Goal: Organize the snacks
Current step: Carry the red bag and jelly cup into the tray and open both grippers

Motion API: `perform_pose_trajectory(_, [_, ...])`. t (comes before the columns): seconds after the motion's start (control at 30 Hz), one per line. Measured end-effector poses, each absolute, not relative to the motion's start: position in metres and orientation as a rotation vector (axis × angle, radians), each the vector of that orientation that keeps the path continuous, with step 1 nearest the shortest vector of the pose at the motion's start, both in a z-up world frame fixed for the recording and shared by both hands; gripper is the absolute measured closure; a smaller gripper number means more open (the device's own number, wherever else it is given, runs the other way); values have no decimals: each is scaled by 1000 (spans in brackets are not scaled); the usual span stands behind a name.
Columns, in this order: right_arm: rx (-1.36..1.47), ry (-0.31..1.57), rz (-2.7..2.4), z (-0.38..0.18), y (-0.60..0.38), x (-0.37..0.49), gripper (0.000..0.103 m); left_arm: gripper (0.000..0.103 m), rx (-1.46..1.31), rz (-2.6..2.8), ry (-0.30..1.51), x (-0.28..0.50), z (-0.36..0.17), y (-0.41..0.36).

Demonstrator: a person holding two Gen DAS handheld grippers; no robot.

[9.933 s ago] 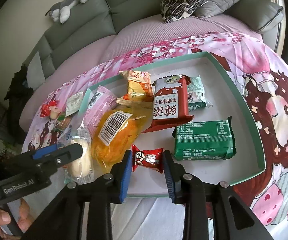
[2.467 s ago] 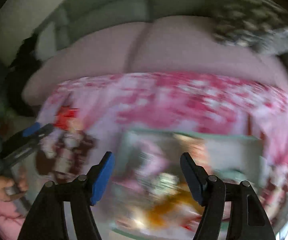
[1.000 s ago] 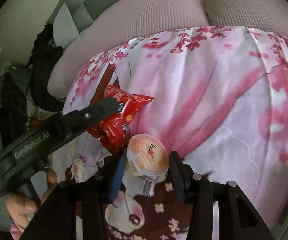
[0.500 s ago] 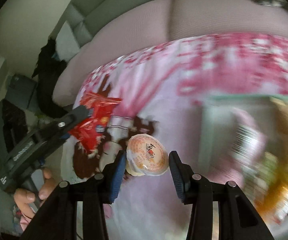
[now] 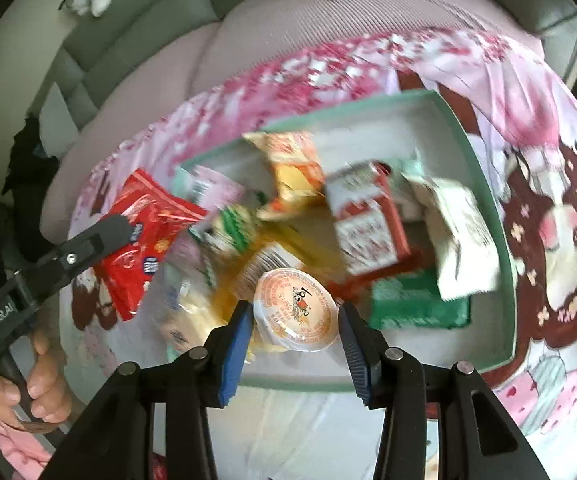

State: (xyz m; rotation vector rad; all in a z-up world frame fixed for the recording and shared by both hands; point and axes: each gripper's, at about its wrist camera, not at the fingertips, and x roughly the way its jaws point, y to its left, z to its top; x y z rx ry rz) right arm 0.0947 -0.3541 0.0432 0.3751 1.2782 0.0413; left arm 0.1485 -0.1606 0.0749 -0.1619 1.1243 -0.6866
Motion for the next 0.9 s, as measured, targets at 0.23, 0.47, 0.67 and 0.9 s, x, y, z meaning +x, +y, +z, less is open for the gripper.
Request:
perform_pose_trajectory(0.23, [301, 1260, 26, 44, -358, 85, 55, 51, -95, -649, 1178, 137, 68, -177])
perform_pose_trajectory(0.47, [248, 1233, 8, 55, -352, 65, 53, 35, -80, -551, 1125, 118, 82, -155])
perform_pose_trajectory(0.67, [219, 1182, -27, 61, -344, 40, 41, 13, -26, -388, 1046, 89, 86, -126])
perform_pose_trajectory(0.9, [184, 1136, -48, 57, -328, 16, 17, 3, 40, -224, 999, 58, 72, -101])
